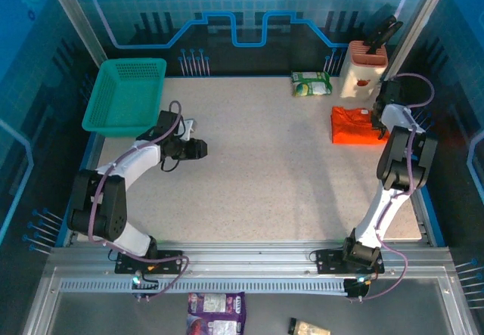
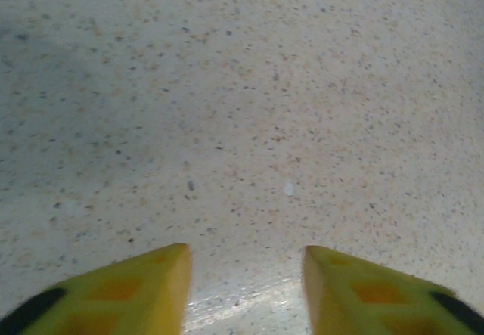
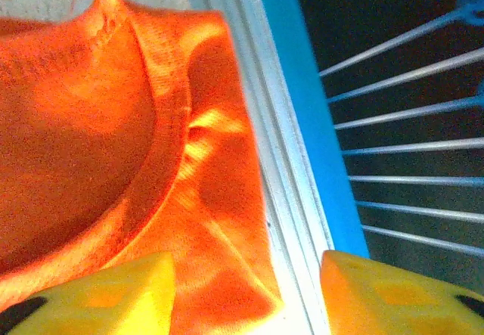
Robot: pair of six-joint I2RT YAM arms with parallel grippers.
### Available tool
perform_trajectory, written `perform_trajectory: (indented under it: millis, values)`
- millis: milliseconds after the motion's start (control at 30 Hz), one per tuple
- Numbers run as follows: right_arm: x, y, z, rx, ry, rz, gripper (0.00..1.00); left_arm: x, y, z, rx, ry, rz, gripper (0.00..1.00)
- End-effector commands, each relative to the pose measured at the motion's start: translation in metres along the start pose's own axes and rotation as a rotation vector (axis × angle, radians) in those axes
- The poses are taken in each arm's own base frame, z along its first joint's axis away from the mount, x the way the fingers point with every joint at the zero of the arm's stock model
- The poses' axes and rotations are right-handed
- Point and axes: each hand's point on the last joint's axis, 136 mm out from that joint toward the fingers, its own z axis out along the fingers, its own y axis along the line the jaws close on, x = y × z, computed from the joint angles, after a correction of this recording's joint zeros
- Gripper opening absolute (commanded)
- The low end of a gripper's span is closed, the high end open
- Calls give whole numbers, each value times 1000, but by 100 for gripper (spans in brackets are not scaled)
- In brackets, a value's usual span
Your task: Fold the inside-out t-shirt
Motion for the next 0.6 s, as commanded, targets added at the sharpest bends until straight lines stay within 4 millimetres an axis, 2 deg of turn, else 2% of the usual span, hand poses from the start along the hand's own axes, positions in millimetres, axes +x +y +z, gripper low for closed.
perform_trajectory:
  millis: [0, 67, 200, 333, 500, 567]
  values:
    - [-32, -10, -56, 28, -177, 74, 63, -7, 12, -11, -57, -63, -2, 53]
    - [-32, 7, -76, -26, -216, 76, 67, -8, 18, -13, -77, -86, -11, 61]
    - [-24, 52, -114, -155, -288, 56, 100, -10, 28, -17, -114, -132, -32, 76]
    - [-6, 98, -146, -262, -346, -15, 100, -10, 43, -22, -186, -183, -34, 99]
    - [28, 152, -170, -421, -437, -90, 100, -16, 62, -31, -274, -251, -53, 99]
    - [47, 168, -170, -476, -459, -115, 100, -21, 66, -38, -301, -297, -39, 99]
